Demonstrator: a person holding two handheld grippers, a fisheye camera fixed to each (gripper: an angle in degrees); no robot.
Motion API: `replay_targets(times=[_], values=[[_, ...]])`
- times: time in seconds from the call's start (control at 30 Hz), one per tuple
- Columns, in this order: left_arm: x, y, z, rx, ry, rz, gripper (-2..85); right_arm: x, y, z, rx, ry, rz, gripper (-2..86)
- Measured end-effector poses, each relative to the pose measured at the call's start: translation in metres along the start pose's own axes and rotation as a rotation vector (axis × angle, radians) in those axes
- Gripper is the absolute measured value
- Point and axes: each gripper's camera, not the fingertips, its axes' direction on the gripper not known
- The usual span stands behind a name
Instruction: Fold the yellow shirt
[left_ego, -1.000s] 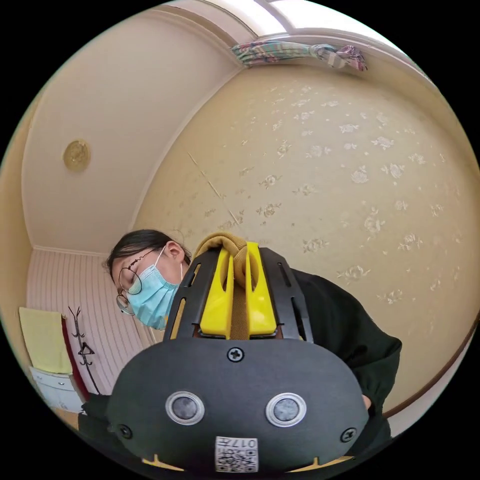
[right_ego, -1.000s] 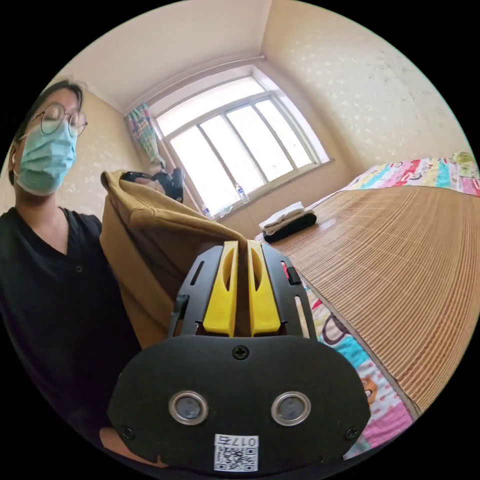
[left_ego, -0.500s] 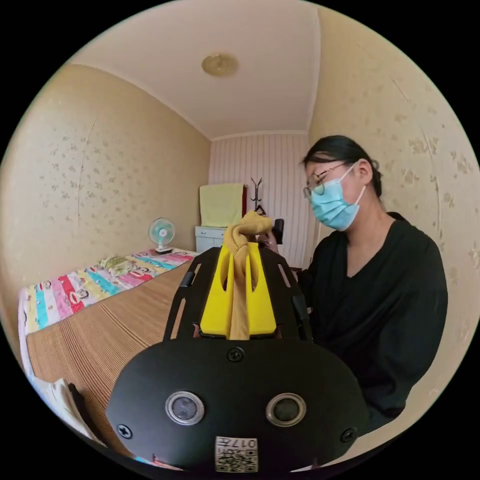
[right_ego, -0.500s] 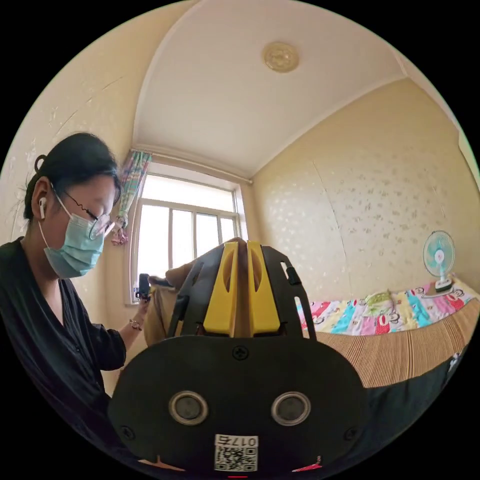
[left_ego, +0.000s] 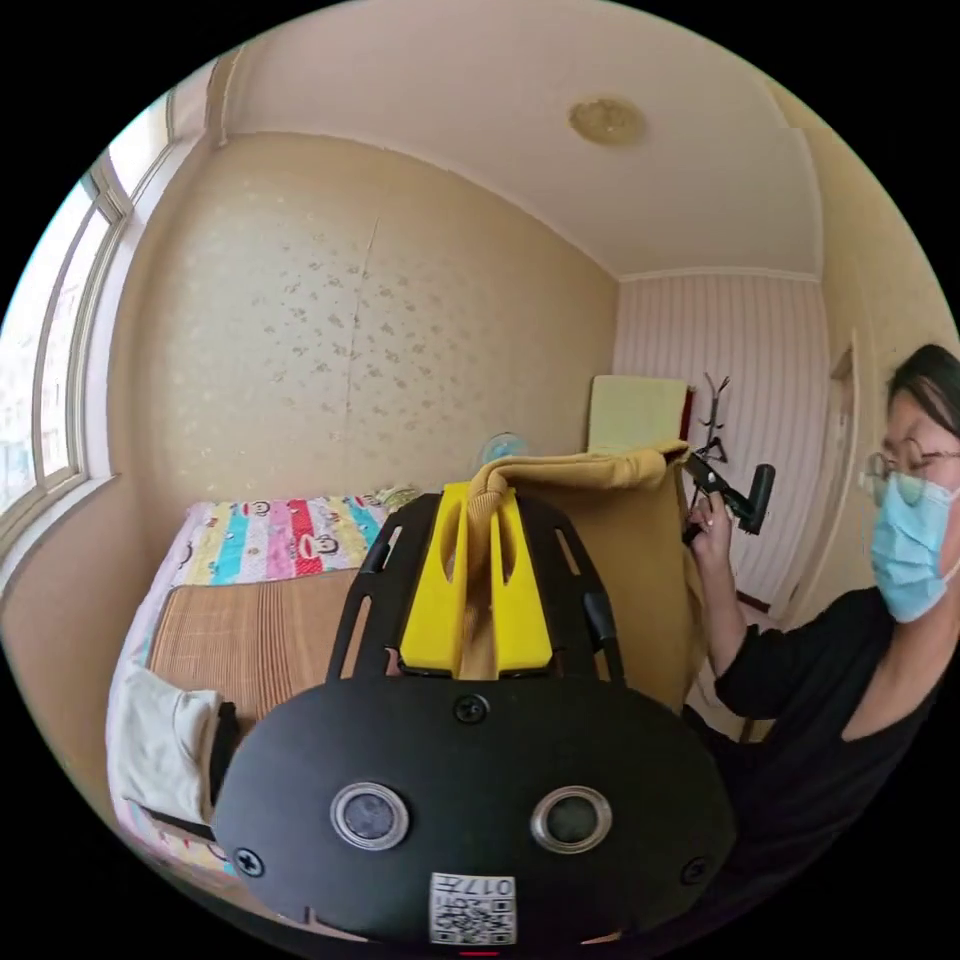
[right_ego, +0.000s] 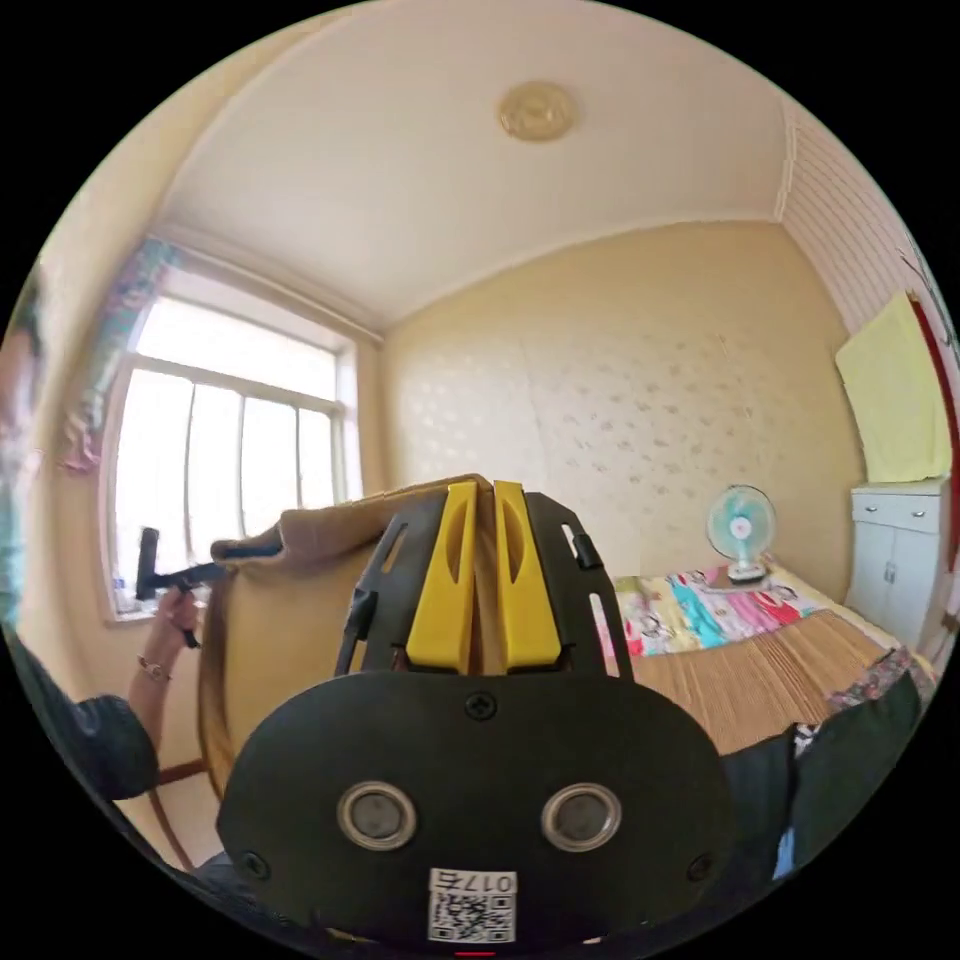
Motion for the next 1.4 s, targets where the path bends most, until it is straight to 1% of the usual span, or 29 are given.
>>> replay_targets(times=[0.03, 0.07, 0.1, 0.13, 0.17, 0.23, 0.27, 0.3, 0.37, 0.4, 0.43, 0.47, 0.53, 0.57, 0.63, 0.7, 0.73, 0.8, 0.97, 1.07, 1.1, 1.13, 1.17, 1.23, 1.27, 1.3, 1.4], values=[[-0.035, -0.023, 0.054, -0.092, -0.034, -0.073, 4.5, 0.012, 0.001, 0.069, -0.124, 0.062, 0.012, 2.3], [-0.053, -0.032, 0.081, -0.143, -0.052, -0.104, 4.9, 0.019, 0.004, 0.106, -0.193, 0.079, 0.024, 2.2], [-0.091, -0.042, 0.134, -0.243, -0.076, -0.167, 6.0, 0.039, 0.017, 0.177, -0.333, 0.065, 0.088, 2.1], [-0.123, -0.038, 0.169, -0.279, -0.061, -0.237, 7.6, 0.051, 0.036, 0.230, -0.430, 0.022, 0.103, 2.0], [-0.136, -0.032, 0.178, -0.273, -0.036, -0.282, 8.3, 0.053, 0.049, 0.250, -0.474, 0.008, 0.081, 1.9], [-0.162, 0.014, 0.196, -0.166, 0.124, -0.444, 9.8, 0.043, 0.100, 0.296, -0.657, 0.031, 0.045, 1.7], [-0.164, 0.028, 0.200, -0.150, 0.144, -0.458, 9.9, 0.037, 0.113, 0.300, -0.683, 0.012, 0.028, 1.6], [-0.163, 0.058, 0.209, -0.157, 0.126, -0.462, 9.9, 0.023, 0.141, 0.300, -0.709, -0.051, -0.019, 1.5], [-0.157, 0.107, 0.227, -0.237, 0.035, -0.441, 9.9, 0.004, 0.188, 0.295, -0.752, -0.117, -0.076, 1.1], [-0.151, 0.141, 0.244, -0.323, 0.002, -0.418, 9.9, -0.006, 0.221, 0.291, -0.790, -0.147, -0.086, 0.9], [-0.144, 0.176, 0.262, -0.417, 0.010, -0.402, 9.9, -0.013, 0.254, 0.288, -0.838, -0.185, -0.073, 0.8], [-0.140, 0.194, 0.271, -0.464, 0.025, -0.398, 9.9, -0.016, 0.271, 0.287, -0.860, -0.205, -0.055, 0.7], [-0.118, 0.255, 0.299, -0.625, 0.054, -0.369, 10.0, -0.024, 0.334, 0.284, -0.955, -0.281, 0.013, 0.5], [-0.112, 0.267, 0.302, -0.653, 0.036, -0.355, 10.0, -0.027, 0.348, 0.284, -0.975, -0.279, 0.017, 0.5], [-0.086, 0.309, 0.312, -0.760, -0.045, -0.265, 10.2, -0.038, 0.396, 0.281, -1.059, -0.195, -0.029, 0.5], [-0.072, 0.334, 0.317, -0.841, -0.033, -0.193, 10.2, -0.046, 0.429, 0.276, -1.146, -0.136, -0.104, 0.4], [-0.065, 0.341, 0.304, -0.793, -0.048, -0.165, 9.9, -0.049, 0.443, 0.263, -1.128, -0.107, -0.124, 0.4], [-0.062, 0.351, 0.284, -0.764, -0.076, -0.177, 8.0, -0.049, 0.453, 0.236, -1.050, -0.078, -0.119, 0.4], [-0.067, 0.375, 0.225, -0.704, -0.017, -0.336, 2.9, -0.038, 0.472, 0.188, -0.977, -0.102, -0.013, 0.4], [-0.079, 0.384, 0.160, -0.550, -0.152, -0.450, 3.6, -0.036, 0.480, 0.175, -0.953, -0.139, -0.007, 0.3], [-0.084, 0.385, 0.131, -0.484, -0.254, -0.482, 5.3, -0.035, 0.482, 0.174, -0.951, -0.150, -0.003, 0.4], [-0.092, 0.383, 0.108, -0.479, -0.371, -0.495, 6.0, -0.034, 0.484, 0.174, -0.952, -0.153, 0.010, 0.4], [-0.097, 0.382, 0.102, -0.505, -0.421, -0.491, 6.3, -0.033, 0.485, 0.175, -0.953, -0.153, 0.020, 0.4], [-0.122, 0.380, 0.091, -0.647, -0.566, -0.458, 10.8, -0.032, 0.488, 0.177, -0.960, -0.146, 0.064, 0.4], [-0.129, 0.381, 0.090, -0.669, -0.583, -0.455, 11.9, -0.032, 0.489, 0.177, -0.960, -0.144, 0.073, 0.4], [-0.141, 0.384, 0.090, -0.708, -0.571, -0.451, 13.1, -0.032, 0.491, 0.176, -0.955, -0.138, 0.083, 0.4], [-0.171, 0.394, 0.093, -0.806, -0.477, -0.513, 12.6, -0.036, 0.498, 0.170, -0.926, -0.116, 0.088, 0.7]])
